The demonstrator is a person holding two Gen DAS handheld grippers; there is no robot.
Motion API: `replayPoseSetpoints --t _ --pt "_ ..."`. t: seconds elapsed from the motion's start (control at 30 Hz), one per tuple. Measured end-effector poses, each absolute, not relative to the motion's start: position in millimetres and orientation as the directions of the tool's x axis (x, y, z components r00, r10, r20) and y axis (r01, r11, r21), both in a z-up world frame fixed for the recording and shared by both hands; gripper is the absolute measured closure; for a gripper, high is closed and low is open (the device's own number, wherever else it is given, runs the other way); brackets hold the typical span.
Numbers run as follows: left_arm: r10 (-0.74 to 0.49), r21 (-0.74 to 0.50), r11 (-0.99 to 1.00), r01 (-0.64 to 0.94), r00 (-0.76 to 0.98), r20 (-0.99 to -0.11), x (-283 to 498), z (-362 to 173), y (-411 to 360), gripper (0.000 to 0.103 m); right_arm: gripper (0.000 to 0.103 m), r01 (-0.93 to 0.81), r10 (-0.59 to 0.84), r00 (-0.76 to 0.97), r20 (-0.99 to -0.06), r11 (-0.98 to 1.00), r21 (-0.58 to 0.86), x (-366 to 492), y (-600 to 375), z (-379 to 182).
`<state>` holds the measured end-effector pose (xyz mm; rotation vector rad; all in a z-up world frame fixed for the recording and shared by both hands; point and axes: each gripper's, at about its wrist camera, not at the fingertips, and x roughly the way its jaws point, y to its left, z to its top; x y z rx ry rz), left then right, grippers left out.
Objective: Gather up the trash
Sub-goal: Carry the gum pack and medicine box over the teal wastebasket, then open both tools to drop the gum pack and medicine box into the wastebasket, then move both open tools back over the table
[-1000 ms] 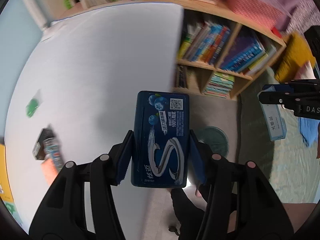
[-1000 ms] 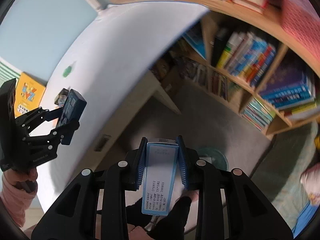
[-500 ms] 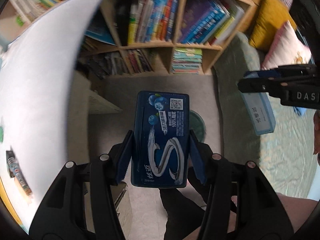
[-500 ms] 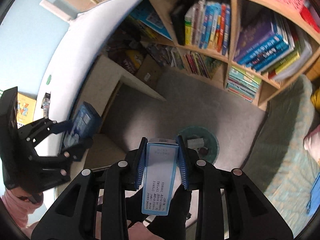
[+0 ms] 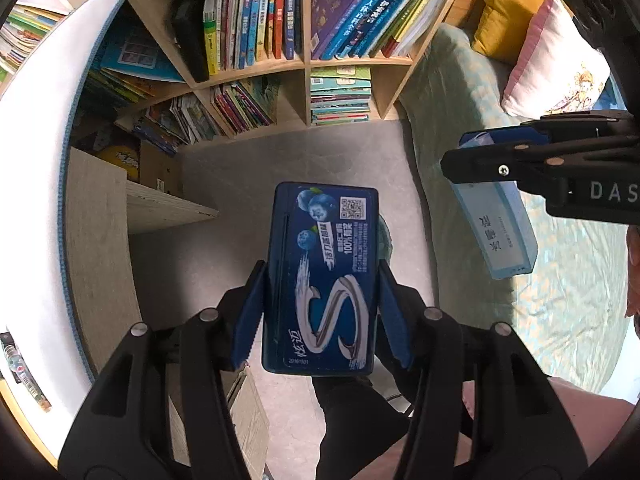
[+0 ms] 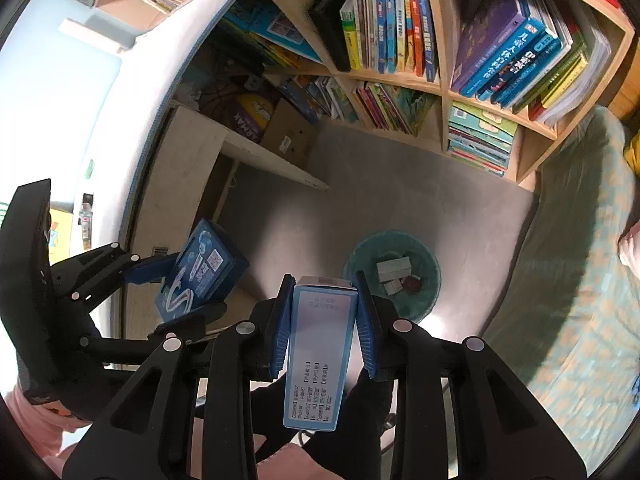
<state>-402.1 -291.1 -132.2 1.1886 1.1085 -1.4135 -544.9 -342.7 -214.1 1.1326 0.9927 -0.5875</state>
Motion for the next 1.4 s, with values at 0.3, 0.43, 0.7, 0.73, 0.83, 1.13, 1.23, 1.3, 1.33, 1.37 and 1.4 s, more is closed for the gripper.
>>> replayPoseSetpoints --t 0.3,0.43,0.7,0.73,0.83,1.13,1.23,1.3,1.33,1.37,1.4 --pt "-0.073 -0.089 -0.175 0.98 -0.103 -0.992 -413 -144 -293 0.052 0.069 0.819 0.089 0.483 -0.871 0.305 0.486 -550 -344 -221" --pt "-0.078 -0.084 -0.195 0.977 -0.101 -0.992 -418 -144 -291 0.018 0.036 0.827 0.072 0.482 -0.873 0.289 0.481 -556 -347 -220" --pt "-0.068 -0.085 -0.185 0.979 -0.099 -0.993 -410 -143 -284 0.018 0.036 0.833 0.072 0.478 -0.875 0.279 0.478 -560 -350 -220" --pt "-0.072 -0.082 -0.177 0.981 -0.096 -0.993 -407 -142 -284 0.018 0.036 0.834 0.068 0.475 -0.877 0.281 0.474 -561 -351 -220" --pt "-0.078 -0.079 -0.154 0.985 -0.092 -0.993 -399 -139 -283 0.018 0.036 0.833 0.067 0.475 -0.878 0.286 0.473 -561 -351 -219" --pt "-0.113 -0.063 -0.095 0.993 -0.074 -0.991 -374 -127 -278 0.018 0.025 0.82 0.054 0.481 -0.875 0.325 0.471 -550 -351 -209" --pt "-0.128 -0.054 -0.069 0.996 -0.062 -0.99 -364 -119 -274 0.018 0.021 0.805 0.051 0.488 -0.871 0.358 0.472 -539 -349 -201" --pt "-0.139 -0.045 -0.048 0.998 -0.051 -0.989 -356 -114 -269 0.015 0.017 0.792 0.05 0.496 -0.867 0.383 0.475 -531 -348 -196" --pt "-0.148 -0.038 -0.032 0.999 -0.042 -0.988 -350 -110 -266 0.015 0.016 0.783 0.049 0.5 -0.865 0.4 0.476 -526 -348 -193" --pt "-0.154 -0.033 -0.016 0.999 -0.035 -0.987 -345 -107 -264 0.014 0.016 0.775 0.051 0.504 -0.862 0.413 0.478 -522 -348 -190" --pt "-0.16 -0.028 0.002 1.0 -0.027 -0.987 -338 -104 -260 0.014 0.016 0.762 0.055 0.508 -0.86 0.436 0.478 -515 -347 -187"
